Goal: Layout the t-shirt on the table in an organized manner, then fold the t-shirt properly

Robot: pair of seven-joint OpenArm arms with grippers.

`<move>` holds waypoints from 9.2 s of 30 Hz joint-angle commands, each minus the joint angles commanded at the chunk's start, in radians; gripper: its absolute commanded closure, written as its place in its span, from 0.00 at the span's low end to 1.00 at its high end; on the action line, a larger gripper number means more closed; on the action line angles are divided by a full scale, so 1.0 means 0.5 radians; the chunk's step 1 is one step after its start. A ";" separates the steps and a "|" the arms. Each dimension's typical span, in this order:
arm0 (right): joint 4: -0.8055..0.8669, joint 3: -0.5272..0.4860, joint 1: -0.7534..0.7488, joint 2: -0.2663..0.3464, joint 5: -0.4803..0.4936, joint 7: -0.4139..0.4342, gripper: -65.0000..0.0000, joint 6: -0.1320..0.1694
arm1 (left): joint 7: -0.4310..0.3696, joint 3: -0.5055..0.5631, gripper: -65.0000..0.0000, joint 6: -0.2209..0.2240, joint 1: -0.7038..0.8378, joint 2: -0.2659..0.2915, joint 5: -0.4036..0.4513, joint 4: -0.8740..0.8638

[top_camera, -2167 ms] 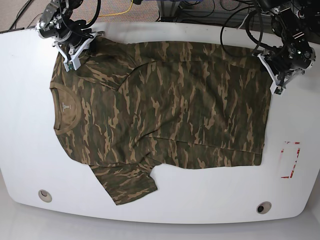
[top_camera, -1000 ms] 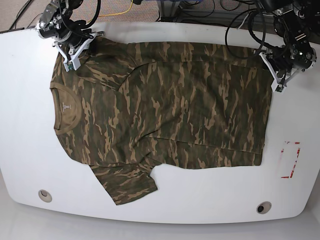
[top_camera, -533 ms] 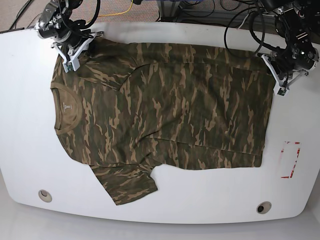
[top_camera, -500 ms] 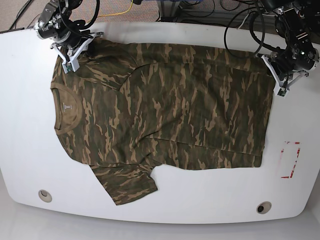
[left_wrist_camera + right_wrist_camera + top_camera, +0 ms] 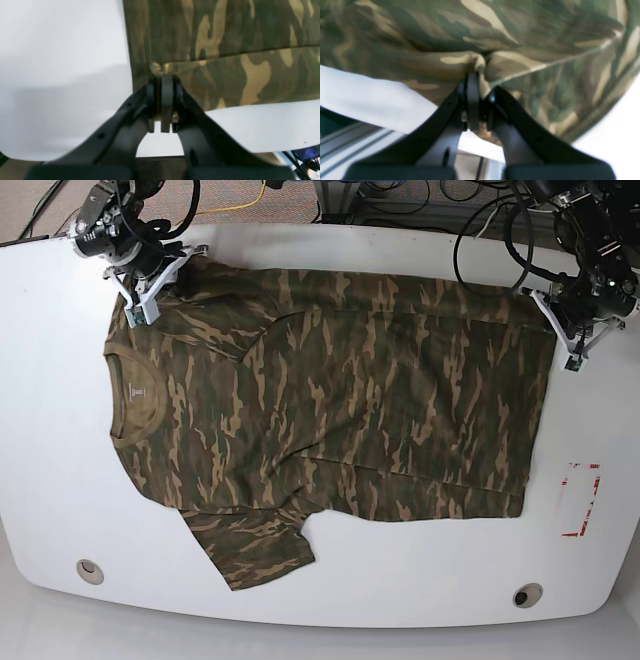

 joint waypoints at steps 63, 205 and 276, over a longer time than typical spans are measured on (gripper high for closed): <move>-0.021 -0.224 0.681 0.390 0.482 -0.187 1.00 0.000 | -0.377 0.522 0.99 0.000 -0.678 -0.018 0.126 -0.684; -1.083 -0.414 1.169 0.555 0.844 -0.282 0.89 0.000 | -0.638 0.405 0.45 0.000 -0.470 -0.212 0.126 -0.482; -0.721 -0.614 1.166 0.672 0.868 -0.292 1.00 0.000 | -0.641 0.405 0.45 0.000 -0.334 -0.215 0.126 -0.479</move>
